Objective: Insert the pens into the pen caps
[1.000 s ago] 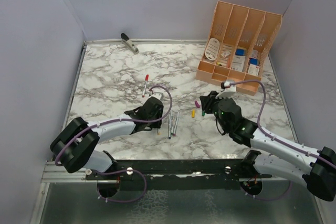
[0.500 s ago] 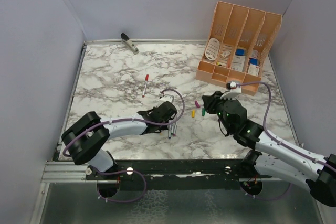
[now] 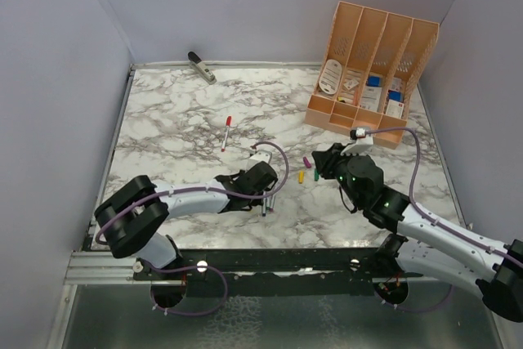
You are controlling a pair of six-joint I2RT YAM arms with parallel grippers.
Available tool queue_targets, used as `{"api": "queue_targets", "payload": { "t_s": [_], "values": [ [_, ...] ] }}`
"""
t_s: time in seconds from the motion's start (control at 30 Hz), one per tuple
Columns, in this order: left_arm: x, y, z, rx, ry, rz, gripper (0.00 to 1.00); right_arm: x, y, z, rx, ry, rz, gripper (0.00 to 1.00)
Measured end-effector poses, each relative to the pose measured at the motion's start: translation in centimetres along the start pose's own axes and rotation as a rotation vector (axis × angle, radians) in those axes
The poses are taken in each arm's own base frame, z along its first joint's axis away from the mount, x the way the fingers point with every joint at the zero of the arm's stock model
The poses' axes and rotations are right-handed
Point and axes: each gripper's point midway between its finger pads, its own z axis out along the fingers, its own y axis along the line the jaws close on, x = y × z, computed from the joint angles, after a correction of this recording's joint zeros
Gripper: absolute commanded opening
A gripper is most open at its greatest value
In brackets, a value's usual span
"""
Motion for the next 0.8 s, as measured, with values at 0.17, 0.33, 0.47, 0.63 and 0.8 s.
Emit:
{"api": "queue_targets", "payload": {
  "t_s": [0.17, 0.33, 0.47, 0.63, 0.8],
  "values": [
    [-0.4, 0.4, -2.5, 0.028, -0.022, 0.041, 0.0, 1.9, 1.3, -0.1, -0.088, 0.074, -0.024, 0.28],
    [-5.0, -0.8, -6.3, 0.139, -0.198, 0.024, 0.0, 2.6, 4.0, -0.7, -0.248, 0.108, -0.001, 0.29],
    [-6.9, -1.8, -8.4, 0.249, -0.324, 0.006, 0.0, 2.7, 6.6, -1.6, -0.394, 0.117, 0.06, 0.3],
    [-6.1, -2.7, -8.8, 0.352, -0.369, 0.022, 0.0, 2.4, 9.2, -2.7, -0.545, 0.12, 0.125, 0.38],
    [-6.2, -4.4, -9.8, 0.489, -0.433, 0.042, 0.0, 1.2, 10.9, -3.8, -0.656, 0.075, 0.159, 0.4]
  ]
}}
